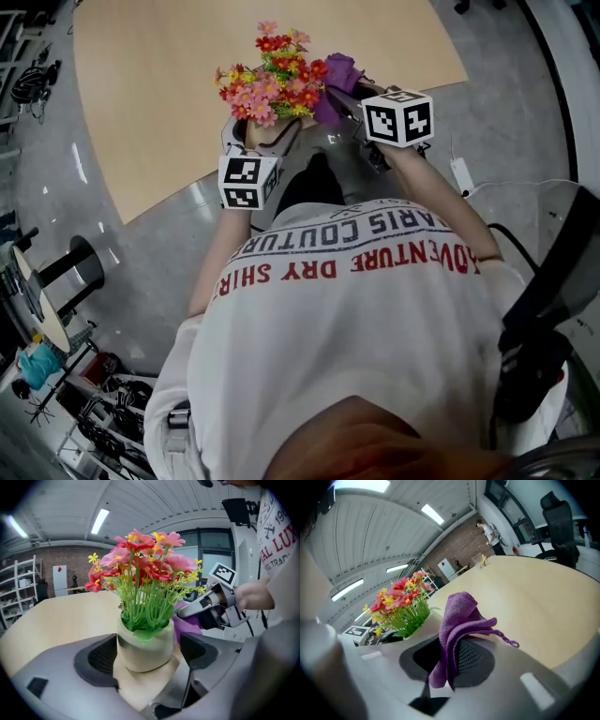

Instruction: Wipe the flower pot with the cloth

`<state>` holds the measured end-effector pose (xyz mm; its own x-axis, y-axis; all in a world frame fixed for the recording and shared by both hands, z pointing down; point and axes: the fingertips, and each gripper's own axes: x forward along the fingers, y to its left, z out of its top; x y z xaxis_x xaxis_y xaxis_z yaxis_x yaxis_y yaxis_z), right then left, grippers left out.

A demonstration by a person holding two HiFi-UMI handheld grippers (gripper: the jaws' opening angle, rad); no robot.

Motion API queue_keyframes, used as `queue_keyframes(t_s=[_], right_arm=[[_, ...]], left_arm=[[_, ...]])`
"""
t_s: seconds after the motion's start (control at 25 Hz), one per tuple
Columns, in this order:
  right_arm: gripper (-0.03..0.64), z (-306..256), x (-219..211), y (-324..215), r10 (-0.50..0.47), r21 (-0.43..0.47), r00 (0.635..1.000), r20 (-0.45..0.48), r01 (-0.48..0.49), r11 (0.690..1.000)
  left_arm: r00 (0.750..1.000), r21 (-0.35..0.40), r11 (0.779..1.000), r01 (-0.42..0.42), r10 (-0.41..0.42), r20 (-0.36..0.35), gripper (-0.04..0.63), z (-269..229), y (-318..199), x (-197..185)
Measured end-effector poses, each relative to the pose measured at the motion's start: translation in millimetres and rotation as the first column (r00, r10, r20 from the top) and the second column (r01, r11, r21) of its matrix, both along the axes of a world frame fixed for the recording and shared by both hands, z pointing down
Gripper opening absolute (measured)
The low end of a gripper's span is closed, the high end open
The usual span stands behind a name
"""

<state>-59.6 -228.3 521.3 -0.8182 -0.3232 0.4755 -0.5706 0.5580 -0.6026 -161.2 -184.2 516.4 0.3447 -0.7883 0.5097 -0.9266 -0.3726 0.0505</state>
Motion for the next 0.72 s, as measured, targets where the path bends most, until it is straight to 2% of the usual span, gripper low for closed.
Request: queue_keyframes(t_s=[0.12, 0.28, 0.48, 0.6, 0.72], right_arm=[[0.046, -4.1, 23.8, 5.4, 0.053, 0.014, 0.998, 0.019, -0.053, 0.998], [0.046, -7.4, 49.5, 18.4, 0.084, 0.009, 0.996, 0.019, -0.084, 0.996], [0.047, -18.9, 75.6, 36.0, 0.108, 0.027, 0.994, 0.013, -0.108, 0.994], [0.046, -20.3, 83.0, 43.8, 0.110, 0.030, 0.994, 0.011, -0.110, 0.993], [0.046, -21.8, 86.6, 48.3, 0.106, 0.034, 0.994, 0.015, -0.107, 0.994]], left_arm=[[0.989, 0.034, 0.988, 0.147, -0.148, 0.012, 0.420, -2.5, 0.7, -2.7], [0.945, 0.097, 0.941, 0.323, -0.327, 0.026, 0.420, -13.2, -2.4, -4.5], [0.902, 0.072, 0.903, 0.423, -0.427, 0.057, 0.420, -11.7, -6.6, 4.0], [0.875, 0.069, 0.876, 0.478, -0.481, 0.043, 0.419, -10.5, -8.2, 0.6], [0.873, 0.077, 0.872, 0.483, -0.487, 0.034, 0.416, -12.2, -10.7, -0.9]])
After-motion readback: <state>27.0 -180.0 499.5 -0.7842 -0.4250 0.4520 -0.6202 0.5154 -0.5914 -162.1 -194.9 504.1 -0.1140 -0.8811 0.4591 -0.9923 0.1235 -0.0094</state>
